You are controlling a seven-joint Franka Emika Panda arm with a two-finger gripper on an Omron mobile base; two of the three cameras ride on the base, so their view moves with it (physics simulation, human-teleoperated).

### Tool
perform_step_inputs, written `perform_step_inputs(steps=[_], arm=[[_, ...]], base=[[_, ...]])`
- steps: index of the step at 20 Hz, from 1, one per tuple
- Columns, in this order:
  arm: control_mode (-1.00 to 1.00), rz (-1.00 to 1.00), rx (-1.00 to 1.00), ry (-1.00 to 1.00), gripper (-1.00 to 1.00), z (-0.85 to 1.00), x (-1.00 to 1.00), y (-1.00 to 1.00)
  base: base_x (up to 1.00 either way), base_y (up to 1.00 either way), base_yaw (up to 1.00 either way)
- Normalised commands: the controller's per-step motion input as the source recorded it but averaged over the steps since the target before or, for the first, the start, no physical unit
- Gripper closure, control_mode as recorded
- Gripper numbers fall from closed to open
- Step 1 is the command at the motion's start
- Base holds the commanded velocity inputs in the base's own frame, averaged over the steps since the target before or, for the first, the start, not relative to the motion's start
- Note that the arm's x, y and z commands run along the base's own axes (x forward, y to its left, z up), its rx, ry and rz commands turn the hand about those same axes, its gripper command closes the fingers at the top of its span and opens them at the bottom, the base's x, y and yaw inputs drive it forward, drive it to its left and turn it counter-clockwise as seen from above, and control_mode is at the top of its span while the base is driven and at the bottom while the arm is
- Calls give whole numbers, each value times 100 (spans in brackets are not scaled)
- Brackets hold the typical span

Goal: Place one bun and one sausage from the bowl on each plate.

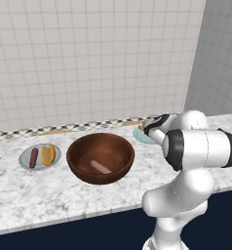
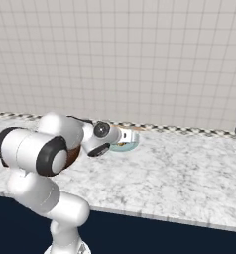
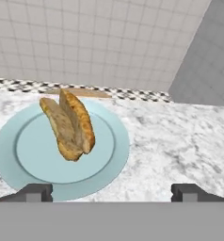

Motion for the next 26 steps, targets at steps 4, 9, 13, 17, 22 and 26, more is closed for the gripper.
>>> perform_step_inputs(steps=[4,9,13,17,22,26], arm=[[-100,-1,16,4,-100,100,-1,-5],[-100,-2,2,21,-100,100,-45,7],[-100,1,0,29,-100,69,-80,56],[-100,12,1,28,-100,41,-51,98],[-100,28,2,31,-100,15,-20,100],[-100,30,6,28,-100,-10,-34,98]], base=[[0,0,0],[0,0,0],[0,0,0],[0,0,0],[0,0,0],[0,0,0]])
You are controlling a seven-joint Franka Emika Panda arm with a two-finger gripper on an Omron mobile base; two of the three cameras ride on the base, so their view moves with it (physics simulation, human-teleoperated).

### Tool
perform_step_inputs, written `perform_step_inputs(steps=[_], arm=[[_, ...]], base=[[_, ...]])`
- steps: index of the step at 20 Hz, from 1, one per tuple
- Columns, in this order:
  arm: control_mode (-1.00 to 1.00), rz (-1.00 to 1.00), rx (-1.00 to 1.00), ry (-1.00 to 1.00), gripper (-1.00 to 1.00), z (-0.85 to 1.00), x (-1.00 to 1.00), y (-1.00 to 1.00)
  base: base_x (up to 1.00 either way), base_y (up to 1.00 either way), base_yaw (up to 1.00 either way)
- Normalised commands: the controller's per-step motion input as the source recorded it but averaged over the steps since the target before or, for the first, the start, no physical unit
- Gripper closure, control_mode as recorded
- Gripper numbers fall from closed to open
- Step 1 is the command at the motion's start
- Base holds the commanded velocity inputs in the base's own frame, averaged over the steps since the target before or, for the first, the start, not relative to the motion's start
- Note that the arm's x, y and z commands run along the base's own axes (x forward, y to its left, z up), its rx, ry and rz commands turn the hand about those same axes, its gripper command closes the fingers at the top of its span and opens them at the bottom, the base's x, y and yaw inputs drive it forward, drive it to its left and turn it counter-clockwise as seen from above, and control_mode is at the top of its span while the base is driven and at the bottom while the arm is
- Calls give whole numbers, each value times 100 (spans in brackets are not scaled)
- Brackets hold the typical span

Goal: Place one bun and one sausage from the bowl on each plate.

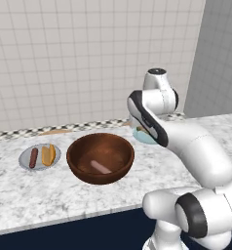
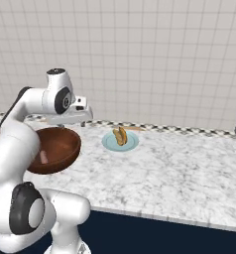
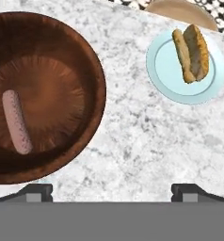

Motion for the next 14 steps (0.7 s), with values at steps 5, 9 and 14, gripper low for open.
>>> perform_step_inputs(steps=[5,9,14], arm=[[-100,27,0,19,-100,-36,-64,100],[-100,23,0,19,-100,-57,-72,82],[-100,18,0,19,-100,-44,-19,58]], base=[[0,0,0],[0,0,0],[0,0,0]])
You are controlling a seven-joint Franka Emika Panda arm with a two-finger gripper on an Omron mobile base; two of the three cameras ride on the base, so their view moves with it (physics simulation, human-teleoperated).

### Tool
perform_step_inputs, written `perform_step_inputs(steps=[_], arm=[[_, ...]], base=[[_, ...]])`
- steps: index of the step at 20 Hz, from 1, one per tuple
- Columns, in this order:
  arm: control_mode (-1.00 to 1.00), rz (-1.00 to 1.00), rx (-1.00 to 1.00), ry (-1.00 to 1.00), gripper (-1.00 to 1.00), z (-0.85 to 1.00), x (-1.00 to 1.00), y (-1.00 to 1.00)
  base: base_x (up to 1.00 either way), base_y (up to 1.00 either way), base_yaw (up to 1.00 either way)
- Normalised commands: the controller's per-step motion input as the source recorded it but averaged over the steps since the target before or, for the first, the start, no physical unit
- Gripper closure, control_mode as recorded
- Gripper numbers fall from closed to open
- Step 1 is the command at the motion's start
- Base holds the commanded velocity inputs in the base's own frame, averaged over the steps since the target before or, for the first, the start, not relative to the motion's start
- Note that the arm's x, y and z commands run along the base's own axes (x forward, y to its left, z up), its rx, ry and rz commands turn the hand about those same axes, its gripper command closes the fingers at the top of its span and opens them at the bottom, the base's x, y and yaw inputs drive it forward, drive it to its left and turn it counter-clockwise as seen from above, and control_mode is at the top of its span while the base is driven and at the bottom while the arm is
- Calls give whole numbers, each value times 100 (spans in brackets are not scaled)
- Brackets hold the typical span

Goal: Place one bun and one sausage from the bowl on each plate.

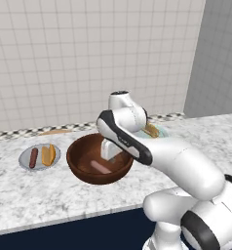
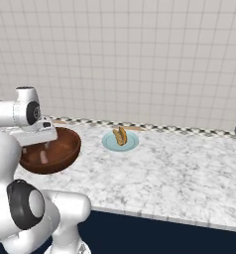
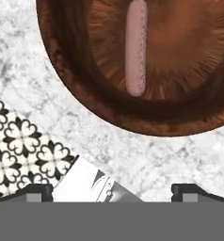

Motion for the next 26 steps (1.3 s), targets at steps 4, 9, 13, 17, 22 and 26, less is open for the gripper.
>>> perform_step_inputs(steps=[4,9,13,17,22,26], arm=[[-100,10,0,10,-100,-15,71,32],[-100,7,0,12,-100,-45,84,42],[-100,5,0,8,-100,-66,69,26],[-100,1,0,3,-100,-73,27,0],[-100,0,0,2,-100,-69,2,1],[-100,0,0,2,-100,-24,0,8]], base=[[0,0,0],[0,0,0],[0,0,0],[0,0,0],[0,0,0],[0,0,0]])
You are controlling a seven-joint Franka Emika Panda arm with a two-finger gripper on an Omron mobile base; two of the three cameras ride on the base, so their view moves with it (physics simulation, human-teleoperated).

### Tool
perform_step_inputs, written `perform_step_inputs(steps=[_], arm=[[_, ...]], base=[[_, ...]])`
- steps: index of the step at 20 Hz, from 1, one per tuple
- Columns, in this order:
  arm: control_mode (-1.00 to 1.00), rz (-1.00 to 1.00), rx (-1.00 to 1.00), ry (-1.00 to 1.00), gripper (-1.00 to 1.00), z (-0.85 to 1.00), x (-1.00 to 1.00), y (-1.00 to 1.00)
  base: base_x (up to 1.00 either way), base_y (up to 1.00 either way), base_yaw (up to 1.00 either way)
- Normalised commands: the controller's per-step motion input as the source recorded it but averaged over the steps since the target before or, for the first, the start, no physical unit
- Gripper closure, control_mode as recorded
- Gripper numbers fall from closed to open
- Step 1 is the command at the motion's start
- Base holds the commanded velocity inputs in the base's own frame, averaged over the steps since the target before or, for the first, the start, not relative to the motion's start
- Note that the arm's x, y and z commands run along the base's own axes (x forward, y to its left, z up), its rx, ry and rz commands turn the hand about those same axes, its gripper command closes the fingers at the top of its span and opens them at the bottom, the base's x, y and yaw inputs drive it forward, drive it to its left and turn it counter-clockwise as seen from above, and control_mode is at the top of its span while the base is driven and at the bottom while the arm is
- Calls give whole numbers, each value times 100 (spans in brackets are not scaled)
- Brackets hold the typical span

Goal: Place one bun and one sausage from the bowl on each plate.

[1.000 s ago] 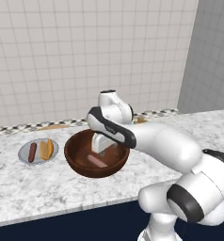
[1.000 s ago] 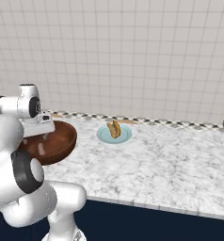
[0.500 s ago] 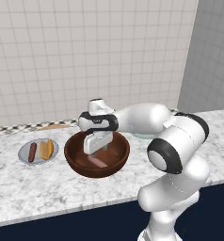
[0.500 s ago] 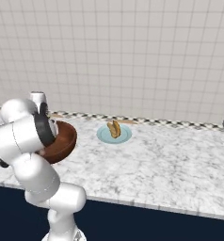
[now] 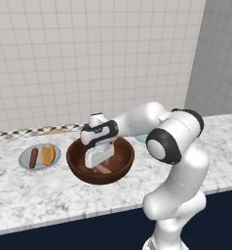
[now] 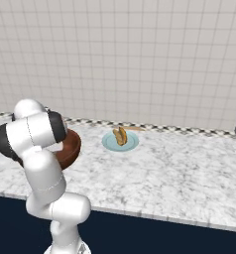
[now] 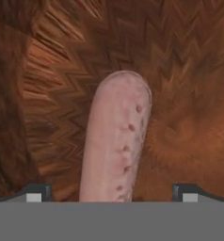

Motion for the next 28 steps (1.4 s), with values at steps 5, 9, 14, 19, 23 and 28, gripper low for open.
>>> perform_step_inputs(steps=[5,9,14,19,23,28], arm=[[-100,0,0,0,100,-20,0,3],[-100,0,0,0,100,-11,0,0],[-100,0,0,0,100,61,-1,-6],[-100,-3,0,0,100,92,-7,-46],[-100,-13,0,0,100,79,4,-90],[-100,-13,2,0,100,76,19,-98]], base=[[0,0,0],[0,0,0],[0,0,0],[0,0,0],[0,0,0],[0,0,0]])
